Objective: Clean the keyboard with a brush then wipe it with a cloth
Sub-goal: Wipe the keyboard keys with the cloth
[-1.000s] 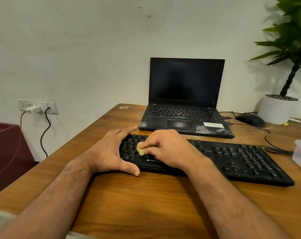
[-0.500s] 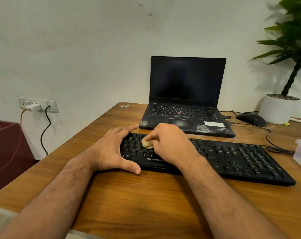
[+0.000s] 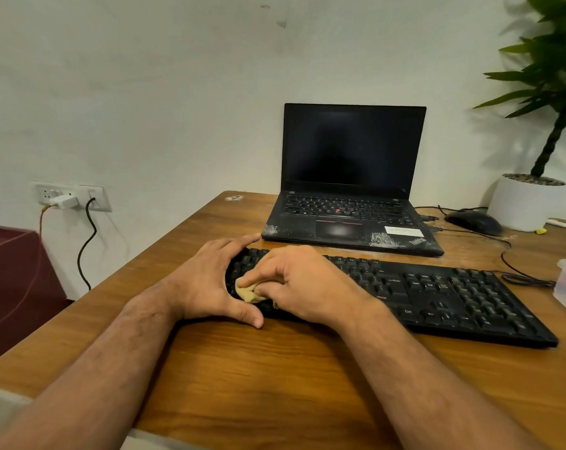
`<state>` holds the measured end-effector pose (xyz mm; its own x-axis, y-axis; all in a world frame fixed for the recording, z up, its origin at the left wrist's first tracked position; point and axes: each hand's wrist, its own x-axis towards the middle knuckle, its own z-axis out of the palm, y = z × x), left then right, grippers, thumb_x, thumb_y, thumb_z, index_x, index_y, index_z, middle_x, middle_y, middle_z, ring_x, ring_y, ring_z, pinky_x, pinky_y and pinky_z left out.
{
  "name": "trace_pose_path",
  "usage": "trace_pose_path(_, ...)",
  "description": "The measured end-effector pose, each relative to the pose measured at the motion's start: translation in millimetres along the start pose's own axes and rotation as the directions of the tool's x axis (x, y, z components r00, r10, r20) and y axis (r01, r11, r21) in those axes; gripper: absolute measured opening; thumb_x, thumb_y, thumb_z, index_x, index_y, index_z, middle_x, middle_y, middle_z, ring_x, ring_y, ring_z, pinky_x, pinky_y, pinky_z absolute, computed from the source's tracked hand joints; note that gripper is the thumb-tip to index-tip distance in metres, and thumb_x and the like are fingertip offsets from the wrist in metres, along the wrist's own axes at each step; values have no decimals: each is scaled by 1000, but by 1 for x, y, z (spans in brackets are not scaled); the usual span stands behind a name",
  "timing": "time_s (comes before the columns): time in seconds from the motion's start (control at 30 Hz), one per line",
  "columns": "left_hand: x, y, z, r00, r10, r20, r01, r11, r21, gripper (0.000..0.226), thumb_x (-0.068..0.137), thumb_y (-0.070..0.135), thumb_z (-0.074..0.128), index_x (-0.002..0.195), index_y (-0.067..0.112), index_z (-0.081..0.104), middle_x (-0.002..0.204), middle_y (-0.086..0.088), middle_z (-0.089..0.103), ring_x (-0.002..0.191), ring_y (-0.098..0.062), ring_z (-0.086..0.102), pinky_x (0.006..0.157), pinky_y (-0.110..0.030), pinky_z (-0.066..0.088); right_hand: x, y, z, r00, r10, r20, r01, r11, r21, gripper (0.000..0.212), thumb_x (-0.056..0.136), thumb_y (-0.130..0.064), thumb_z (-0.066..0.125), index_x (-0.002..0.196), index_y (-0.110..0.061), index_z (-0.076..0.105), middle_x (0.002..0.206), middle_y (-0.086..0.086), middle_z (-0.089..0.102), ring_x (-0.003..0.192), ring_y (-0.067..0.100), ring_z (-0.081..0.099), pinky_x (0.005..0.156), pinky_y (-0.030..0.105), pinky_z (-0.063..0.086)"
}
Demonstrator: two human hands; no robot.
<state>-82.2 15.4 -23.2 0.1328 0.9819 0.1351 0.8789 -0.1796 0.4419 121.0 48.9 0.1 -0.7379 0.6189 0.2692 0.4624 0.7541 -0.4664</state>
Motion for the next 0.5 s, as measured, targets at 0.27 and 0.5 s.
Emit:
trace_pose_path(0.27, 0, 1, 0, 1000, -19, -14, 18, 999, -32, 131, 41, 90, 67, 154, 49, 14, 150, 16, 31, 137, -3, 25, 118, -38, 27, 1, 17, -12, 994, 89, -67, -97, 986, -135, 30, 97, -34, 62, 126, -33, 70, 130, -11, 62, 121, 10, 54, 106, 29, 41)
trace_pose_path(0.5, 0, -1, -1, 999, -34, -11, 33, 999, -27, 133, 40, 90, 68, 154, 50, 13, 153, 13, 30, 139, -6, 26, 118, -39, 26, 11, 26, -18, 922, 290, -258, -356, 895, -268, 37, 94, -10, 55, 114, -32, 77, 111, -4, 74, 103, 16, 63, 95, 34, 53)
